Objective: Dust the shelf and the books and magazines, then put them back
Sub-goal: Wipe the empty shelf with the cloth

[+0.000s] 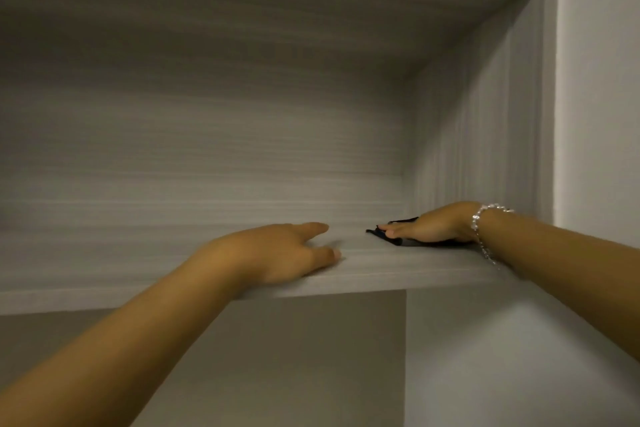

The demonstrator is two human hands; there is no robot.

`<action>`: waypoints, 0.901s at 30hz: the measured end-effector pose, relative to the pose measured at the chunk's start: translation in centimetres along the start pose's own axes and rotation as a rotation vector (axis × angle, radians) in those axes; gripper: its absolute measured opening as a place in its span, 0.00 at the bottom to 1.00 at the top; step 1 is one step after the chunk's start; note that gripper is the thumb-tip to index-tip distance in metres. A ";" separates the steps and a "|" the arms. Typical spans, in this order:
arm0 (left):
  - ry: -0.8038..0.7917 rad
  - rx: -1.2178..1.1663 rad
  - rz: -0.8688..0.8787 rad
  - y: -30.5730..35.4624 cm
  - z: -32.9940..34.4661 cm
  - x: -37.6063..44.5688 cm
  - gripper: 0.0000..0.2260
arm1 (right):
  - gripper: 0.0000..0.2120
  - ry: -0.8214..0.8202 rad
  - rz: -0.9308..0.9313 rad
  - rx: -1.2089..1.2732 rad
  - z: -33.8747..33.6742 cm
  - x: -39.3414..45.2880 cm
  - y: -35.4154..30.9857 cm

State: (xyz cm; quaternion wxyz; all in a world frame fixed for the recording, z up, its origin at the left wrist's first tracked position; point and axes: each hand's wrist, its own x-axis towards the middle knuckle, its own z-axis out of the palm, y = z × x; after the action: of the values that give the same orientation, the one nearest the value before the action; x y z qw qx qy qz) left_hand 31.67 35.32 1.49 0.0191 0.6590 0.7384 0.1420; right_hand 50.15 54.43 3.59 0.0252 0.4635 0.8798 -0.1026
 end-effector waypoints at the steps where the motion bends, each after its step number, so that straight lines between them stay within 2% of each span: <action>1: 0.005 -0.001 -0.012 0.0 0.2 0.3 0.29 | 0.25 0.005 0.000 -0.009 -0.1 1.0 -0.1; 8: 0.038 0.022 -0.136 0.1 0.3 1.3 0.27 | 0.26 0.008 -0.010 -0.020 -0.7 5.9 -1.7; 14: 0.025 0.008 -0.230 0.1 0.1 1.4 0.28 | 0.23 0.004 -0.105 0.000 -0.3 5.4 -3.1; 21: 0.028 -0.017 -0.210 0.4 0.2 0.8 0.26 | 0.23 -0.088 -0.163 -0.004 -0.1 3.8 -3.8; 27: 0.032 -0.021 -0.172 0.0 0.5 1.1 0.24 | 0.25 -0.022 -0.125 -0.041 -0.3 7.0 -3.2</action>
State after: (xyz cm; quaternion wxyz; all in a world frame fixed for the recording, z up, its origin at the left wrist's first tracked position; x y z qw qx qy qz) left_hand 31.68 36.46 1.17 0.0266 0.5905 0.7910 0.1580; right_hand 43.60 58.41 3.45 0.0378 0.4057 0.9087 -0.0912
